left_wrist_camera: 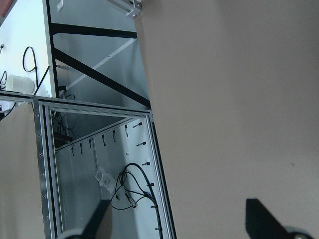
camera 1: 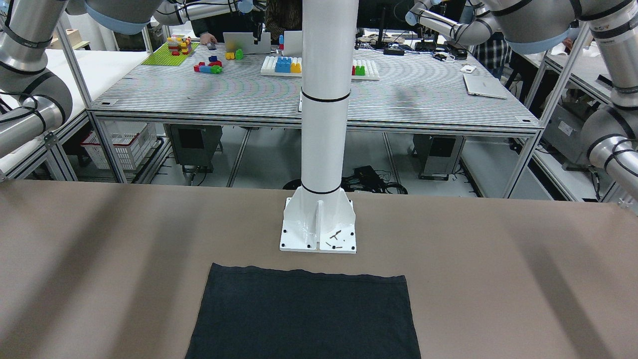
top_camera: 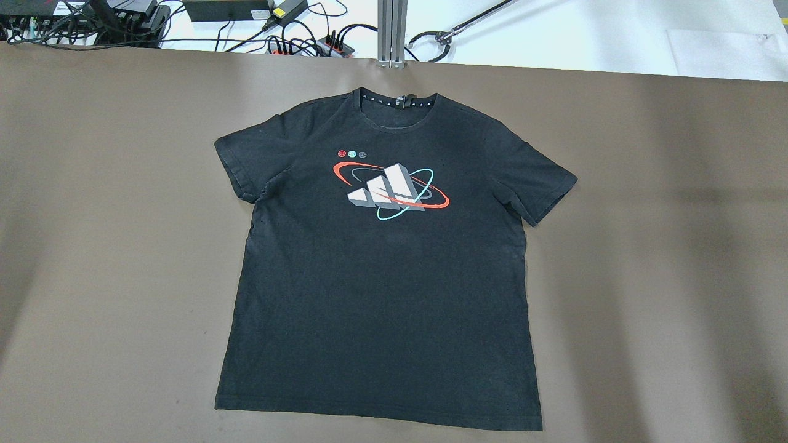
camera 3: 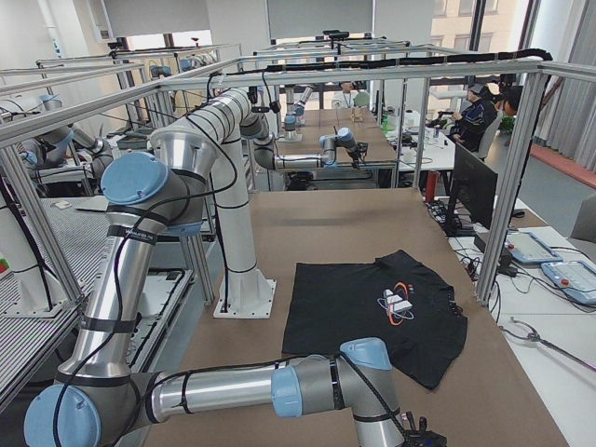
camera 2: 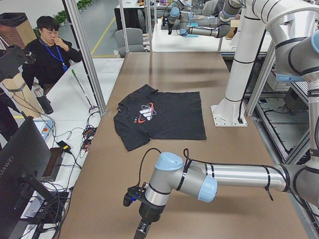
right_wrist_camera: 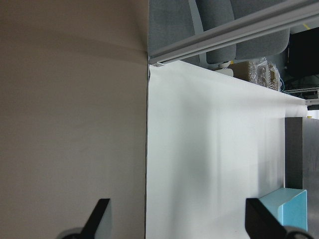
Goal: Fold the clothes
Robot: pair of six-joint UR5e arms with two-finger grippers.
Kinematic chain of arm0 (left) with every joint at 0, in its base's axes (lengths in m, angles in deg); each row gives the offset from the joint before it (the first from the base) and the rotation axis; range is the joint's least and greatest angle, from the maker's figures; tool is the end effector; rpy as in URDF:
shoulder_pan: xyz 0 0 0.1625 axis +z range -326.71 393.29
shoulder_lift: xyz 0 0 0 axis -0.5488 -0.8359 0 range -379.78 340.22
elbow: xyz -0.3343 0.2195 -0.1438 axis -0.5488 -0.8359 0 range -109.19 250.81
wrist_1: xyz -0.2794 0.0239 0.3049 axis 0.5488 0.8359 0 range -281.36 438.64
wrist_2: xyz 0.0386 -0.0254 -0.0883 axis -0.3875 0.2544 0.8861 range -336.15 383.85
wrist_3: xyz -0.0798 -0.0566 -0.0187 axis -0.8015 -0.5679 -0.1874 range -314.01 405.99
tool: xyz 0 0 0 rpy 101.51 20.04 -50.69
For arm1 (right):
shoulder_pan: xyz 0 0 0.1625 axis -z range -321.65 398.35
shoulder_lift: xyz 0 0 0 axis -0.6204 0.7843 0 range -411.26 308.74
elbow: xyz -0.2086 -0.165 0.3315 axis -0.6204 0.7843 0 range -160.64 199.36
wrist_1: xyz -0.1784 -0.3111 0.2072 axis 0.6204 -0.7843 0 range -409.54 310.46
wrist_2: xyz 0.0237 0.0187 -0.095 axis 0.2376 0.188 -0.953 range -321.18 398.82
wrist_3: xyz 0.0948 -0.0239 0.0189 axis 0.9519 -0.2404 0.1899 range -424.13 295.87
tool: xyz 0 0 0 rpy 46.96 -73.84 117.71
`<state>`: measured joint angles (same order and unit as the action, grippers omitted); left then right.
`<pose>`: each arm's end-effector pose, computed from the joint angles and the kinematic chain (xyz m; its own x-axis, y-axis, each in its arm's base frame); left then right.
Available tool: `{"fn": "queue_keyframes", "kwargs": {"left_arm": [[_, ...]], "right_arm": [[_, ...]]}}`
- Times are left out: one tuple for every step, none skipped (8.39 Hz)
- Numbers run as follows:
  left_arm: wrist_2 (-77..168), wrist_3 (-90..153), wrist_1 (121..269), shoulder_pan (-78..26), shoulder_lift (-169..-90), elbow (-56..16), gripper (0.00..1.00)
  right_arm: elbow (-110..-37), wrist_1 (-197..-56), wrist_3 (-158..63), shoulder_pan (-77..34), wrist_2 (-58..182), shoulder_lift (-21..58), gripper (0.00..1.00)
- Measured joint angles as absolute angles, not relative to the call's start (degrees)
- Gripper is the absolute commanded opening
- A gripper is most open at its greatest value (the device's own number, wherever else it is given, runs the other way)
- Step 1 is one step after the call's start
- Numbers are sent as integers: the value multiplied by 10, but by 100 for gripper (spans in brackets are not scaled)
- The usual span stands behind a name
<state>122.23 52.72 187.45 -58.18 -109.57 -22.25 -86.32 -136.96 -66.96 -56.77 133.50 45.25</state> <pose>-0.1321 -0.5160 0.6228 0.9863 0.1372 -0.0912 -0.0925 0.9194 0.3824 0.1655 -0.4438 0.5991 0.9973 0.0240 0.0697 -0.0380 0.9776 0.2072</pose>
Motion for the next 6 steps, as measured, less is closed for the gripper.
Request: {"fn": "queue_keyframes", "kwargs": {"left_arm": [[1222, 527, 1875, -582, -1096, -223, 94], [1222, 527, 1875, -583, -1095, -223, 94], [1223, 528, 1875, -583, -1095, -223, 94], [1223, 528, 1876, -583, -1095, -225, 94], [1223, 528, 1876, -583, -1096, -226, 94], [1223, 528, 1876, -583, -1099, -227, 94]], "right_arm": [[-864, -1369, -669, -568, 1335, 453, 94], [-865, -1368, -669, -568, 1336, 452, 94], [-867, -1367, -669, -568, 1336, 452, 94], [-871, -1366, -669, -568, 1337, 451, 94], [-877, -1365, -669, -568, 1337, 450, 94], [-882, -1362, -669, -568, 1338, 449, 94]]}}
